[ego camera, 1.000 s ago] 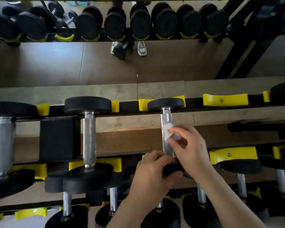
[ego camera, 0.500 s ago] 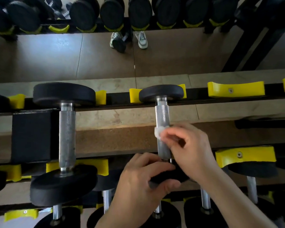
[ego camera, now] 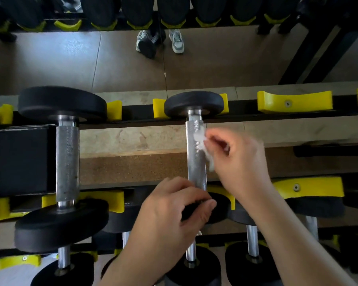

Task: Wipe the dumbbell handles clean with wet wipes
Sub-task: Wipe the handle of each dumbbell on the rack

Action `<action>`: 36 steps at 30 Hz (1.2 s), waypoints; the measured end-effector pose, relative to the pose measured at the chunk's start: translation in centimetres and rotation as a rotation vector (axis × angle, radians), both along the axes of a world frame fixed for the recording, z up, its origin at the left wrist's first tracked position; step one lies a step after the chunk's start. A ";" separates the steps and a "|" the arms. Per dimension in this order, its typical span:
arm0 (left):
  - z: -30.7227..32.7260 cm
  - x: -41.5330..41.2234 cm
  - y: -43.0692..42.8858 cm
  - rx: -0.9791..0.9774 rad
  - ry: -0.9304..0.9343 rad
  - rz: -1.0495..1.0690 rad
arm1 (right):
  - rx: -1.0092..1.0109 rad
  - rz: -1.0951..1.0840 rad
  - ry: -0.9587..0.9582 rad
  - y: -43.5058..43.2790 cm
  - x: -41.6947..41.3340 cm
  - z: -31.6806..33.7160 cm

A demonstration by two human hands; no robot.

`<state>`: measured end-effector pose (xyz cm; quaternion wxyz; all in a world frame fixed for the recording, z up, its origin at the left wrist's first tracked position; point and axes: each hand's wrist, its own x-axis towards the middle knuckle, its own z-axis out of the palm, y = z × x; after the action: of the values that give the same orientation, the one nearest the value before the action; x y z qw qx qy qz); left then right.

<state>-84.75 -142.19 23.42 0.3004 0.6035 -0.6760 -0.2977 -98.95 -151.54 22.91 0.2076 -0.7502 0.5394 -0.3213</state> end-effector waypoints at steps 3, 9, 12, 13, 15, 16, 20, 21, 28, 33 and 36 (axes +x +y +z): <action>-0.1 0.0 0.3 0.029 0.040 0.047 | 0.161 0.135 -0.035 2.8 -0.9 0.0; 0.3 -0.3 0.3 0.068 0.018 0.047 | 0.110 0.063 -0.131 -1.2 0.7 -0.1; 0.3 -0.2 0.8 0.030 -0.057 -0.022 | 0.168 0.191 -0.098 1.4 -1.3 -0.5; 0.2 -0.2 1.0 0.009 -0.124 -0.072 | 0.142 0.223 -0.085 2.2 -1.8 -0.6; 0.4 -0.3 1.3 -0.029 -0.302 -0.165 | 0.092 0.260 -0.068 2.5 -2.1 -0.7; 0.6 -0.4 1.3 -0.045 -0.391 -0.186 | 0.051 0.264 -0.062 1.9 -1.8 -0.7; 2.6 -2.2 1.1 -0.048 -0.612 -0.169 | -0.037 0.152 -0.117 -1.1 -0.2 -0.8; 3.0 -2.8 1.1 -0.028 -0.646 -0.150 | -0.009 0.145 -0.132 -1.0 -0.2 -1.0; 2.4 -2.7 2.2 -0.081 -0.594 -0.068 | 0.057 0.261 -0.103 -0.1 -0.7 -0.4; -0.5 1.0 2.9 -0.201 -0.243 -0.051 | 0.086 0.160 -0.138 -1.0 0.5 -0.5; -1.5 1.8 3.1 -0.168 0.075 0.057 | 0.158 0.341 -0.099 2.8 -0.5 -0.3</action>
<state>-82.92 -139.09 21.89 0.3833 0.5836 -0.6694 -0.2538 -99.49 -148.71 22.59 0.3435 -0.7955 0.4170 -0.2744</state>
